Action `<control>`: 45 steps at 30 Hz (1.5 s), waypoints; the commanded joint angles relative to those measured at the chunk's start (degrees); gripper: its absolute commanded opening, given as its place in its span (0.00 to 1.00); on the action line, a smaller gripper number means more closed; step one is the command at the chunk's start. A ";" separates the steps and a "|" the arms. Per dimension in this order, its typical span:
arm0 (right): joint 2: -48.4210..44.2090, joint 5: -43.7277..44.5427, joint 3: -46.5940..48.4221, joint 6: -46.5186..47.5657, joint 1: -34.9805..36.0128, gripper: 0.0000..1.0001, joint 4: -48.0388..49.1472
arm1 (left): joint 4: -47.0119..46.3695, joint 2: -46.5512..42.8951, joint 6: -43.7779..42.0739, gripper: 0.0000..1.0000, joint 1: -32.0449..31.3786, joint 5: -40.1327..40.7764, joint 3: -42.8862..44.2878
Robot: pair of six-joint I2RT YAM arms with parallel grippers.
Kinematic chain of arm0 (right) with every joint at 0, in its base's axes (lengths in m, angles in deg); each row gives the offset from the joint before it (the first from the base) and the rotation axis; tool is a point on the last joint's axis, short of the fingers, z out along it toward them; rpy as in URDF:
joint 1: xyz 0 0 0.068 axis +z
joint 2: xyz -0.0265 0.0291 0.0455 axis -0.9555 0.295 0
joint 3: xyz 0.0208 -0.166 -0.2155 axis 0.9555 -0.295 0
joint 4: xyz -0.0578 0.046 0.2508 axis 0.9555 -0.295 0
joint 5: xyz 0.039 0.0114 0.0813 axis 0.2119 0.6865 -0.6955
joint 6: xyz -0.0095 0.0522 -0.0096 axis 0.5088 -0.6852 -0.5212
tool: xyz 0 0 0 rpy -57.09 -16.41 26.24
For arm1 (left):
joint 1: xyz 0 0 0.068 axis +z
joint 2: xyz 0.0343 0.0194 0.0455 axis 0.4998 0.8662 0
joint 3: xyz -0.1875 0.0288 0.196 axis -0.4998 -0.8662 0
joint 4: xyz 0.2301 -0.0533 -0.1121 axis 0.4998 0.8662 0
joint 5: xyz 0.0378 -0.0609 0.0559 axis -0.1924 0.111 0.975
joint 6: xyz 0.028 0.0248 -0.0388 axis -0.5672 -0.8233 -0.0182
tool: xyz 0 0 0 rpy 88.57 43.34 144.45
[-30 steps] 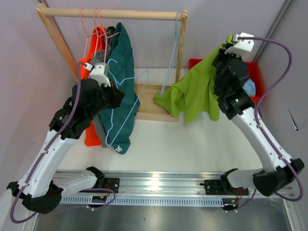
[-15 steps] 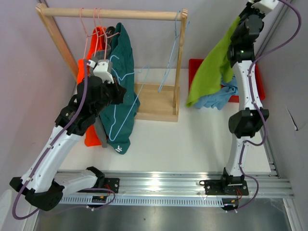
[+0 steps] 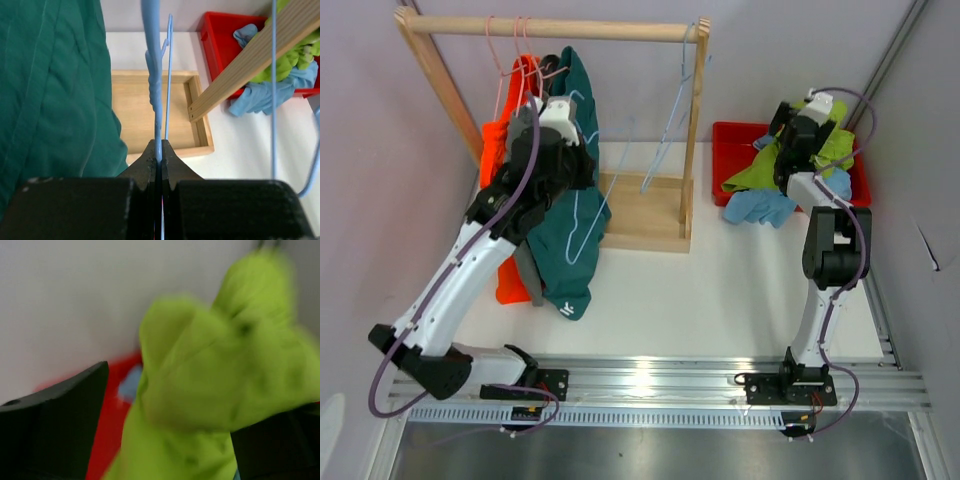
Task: Remove the shorts from the hanger
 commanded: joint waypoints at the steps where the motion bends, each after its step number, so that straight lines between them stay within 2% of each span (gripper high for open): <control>1: -10.06 -10.64 -5.55 -13.03 0.23 0.99 -5.56 | -1.54 3.92 -2.23 0.00 -0.31 1.47 10.00; 3: -13.75 -12.39 -10.99 -17.78 0.32 0.99 -6.39 | -0.14 7.68 -2.85 0.00 -0.22 1.47 16.92; 4: -18.56 -13.79 -18.25 -19.10 0.76 1.00 -4.91 | 0.30 9.10 -3.03 0.00 -0.22 1.29 20.52; 6: -24.12 -14.68 -26.19 -20.61 1.72 0.99 -2.36 | 2.06 12.00 -3.29 0.00 -0.31 0.85 24.32; 7: -29.45 -14.77 -33.28 -20.87 3.03 0.99 -0.52 | 2.33 15.06 -3.38 0.00 -0.31 -0.37 29.82; 9: -34.58 -15.12 -39.30 -21.23 4.36 0.99 0.12 | 3.55 18.33 -3.56 0.00 -0.40 -1.52 33.64; 10: -36.95 -15.39 -41.76 -21.23 4.97 0.99 0.03 | 4.17 21.91 -3.38 0.00 -0.40 -3.00 40.35; 11: -41.15 -16.08 -45.61 -21.40 6.02 0.99 -0.41 | 4.78 23.69 -3.21 0.00 -0.48 -3.71 42.60; 14: -49.15 -16.27 -50.46 -20.61 7.78 0.99 -4.44 | 4.44 29.13 -2.24 0.00 -0.66 -6.08 49.89; 21: -63.76 -15.30 -57.95 -20.96 11.30 0.99 -10.15 | -2.24 36.27 2.15 0.00 -0.66 -11.36 52.02; 25: -67.47 -15.47 -59.98 -21.23 12.01 0.99 -12.10 | -3.03 39.26 3.82 0.00 -0.84 -14.69 53.16; 28: -68.88 -15.48 -60.77 -21.49 12.80 1.00 -13.41 | -1.10 38.21 3.74 0.02 -1.27 -13.92 52.64; 30: -69.32 -15.21 -60.95 -21.58 13.33 0.99 -14.12 | -0.05 36.37 2.69 0.16 -1.54 -13.65 51.59; 31: -69.67 -15.04 -60.95 -21.67 13.94 0.99 -14.56 | 0.13 33.84 2.07 0.31 -1.63 -11.91 49.06; 33: -69.85 -14.25 -60.60 -21.75 14.73 1.00 -15.35 | 1.27 29.80 1.37 0.53 -1.63 -10.15 45.98; 34: -70.11 -13.81 -60.07 -21.84 15.60 0.99 -15.87 | 2.14 28.46 0.84 0.70 -1.54 -9.44 45.52; 35: -70.20 -12.59 -59.72 -21.67 16.05 0.99 -16.31 | 3.02 27.32 0.40 0.75 -1.63 -8.74 45.00; 37: -70.37 -11.79 -59.10 -21.49 16.84 0.99 -17.98 | 6.61 25.12 -1.17 0.82 -1.63 -6.02 44.64; 41: -72.04 -10.73 -58.57 -21.31 18.33 0.99 -19.74 | 8.75 17.56 -4.78 0.86 -1.28 0.58 40.96; 45: -74.33 -10.47 -58.92 -21.58 19.30 0.99 -21.76 | 10.58 15.62 -6.11 0.85 2.41 2.00 40.50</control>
